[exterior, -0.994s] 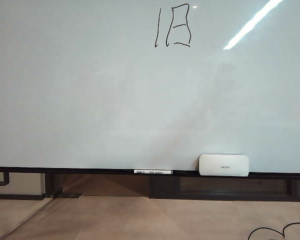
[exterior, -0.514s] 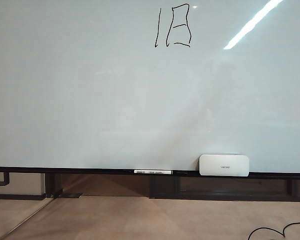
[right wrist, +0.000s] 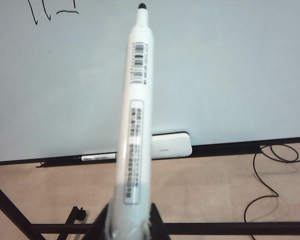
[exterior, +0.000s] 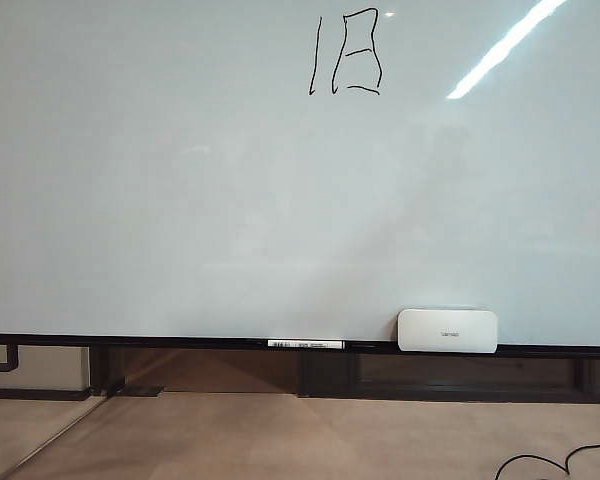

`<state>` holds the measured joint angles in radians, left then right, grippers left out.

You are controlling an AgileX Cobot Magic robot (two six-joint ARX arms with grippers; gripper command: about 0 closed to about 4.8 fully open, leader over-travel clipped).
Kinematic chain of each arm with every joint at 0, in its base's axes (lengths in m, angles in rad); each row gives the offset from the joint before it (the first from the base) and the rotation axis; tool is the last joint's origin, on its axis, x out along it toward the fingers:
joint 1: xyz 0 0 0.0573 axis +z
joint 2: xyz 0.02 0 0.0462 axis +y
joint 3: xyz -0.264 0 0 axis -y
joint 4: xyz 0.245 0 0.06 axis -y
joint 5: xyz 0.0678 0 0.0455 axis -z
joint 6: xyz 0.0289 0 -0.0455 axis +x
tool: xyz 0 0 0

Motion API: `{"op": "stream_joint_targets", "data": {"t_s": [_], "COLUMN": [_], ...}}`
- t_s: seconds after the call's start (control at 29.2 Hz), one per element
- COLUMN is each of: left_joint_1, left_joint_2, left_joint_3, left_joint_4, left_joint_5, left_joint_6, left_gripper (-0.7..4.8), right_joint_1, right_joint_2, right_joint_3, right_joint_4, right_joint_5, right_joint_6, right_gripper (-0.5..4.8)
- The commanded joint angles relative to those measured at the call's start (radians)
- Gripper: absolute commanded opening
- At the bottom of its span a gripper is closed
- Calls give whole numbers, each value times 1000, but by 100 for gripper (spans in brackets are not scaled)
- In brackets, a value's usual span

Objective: Reach to the right to find the marker pen, pick it up, and write the number 18 on the whiteboard.

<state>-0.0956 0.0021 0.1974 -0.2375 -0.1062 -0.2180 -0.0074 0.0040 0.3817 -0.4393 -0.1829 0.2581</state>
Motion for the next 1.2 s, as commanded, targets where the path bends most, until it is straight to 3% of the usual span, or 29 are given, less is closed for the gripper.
{"op": "stream_joint_targets", "data": {"t_s": [0.03, 0.41, 0.86, 1.2], "left_joint_1": [48, 57, 61, 61], "left_joint_2": [0, 1, 0, 0], "left_joint_3": [-34, -172, -188, -188], "left_joint_4": [7, 16, 60, 76], "left_joint_5": [-2, 5, 16, 43], "left_joint_6": [1, 4, 1, 31], "left_gripper": [-5, -4, -4, -4], "right_joint_1": [0, 0, 0, 1], "right_joint_2": [0, 0, 0, 0], "right_joint_3": [-18, -134, -301, -306], "right_joint_4": [19, 18, 15, 24], "right_joint_5": [2, 2, 2, 2], "right_joint_6": [3, 3, 3, 3], "right_gripper": [-1, -1, -1, -1]}}
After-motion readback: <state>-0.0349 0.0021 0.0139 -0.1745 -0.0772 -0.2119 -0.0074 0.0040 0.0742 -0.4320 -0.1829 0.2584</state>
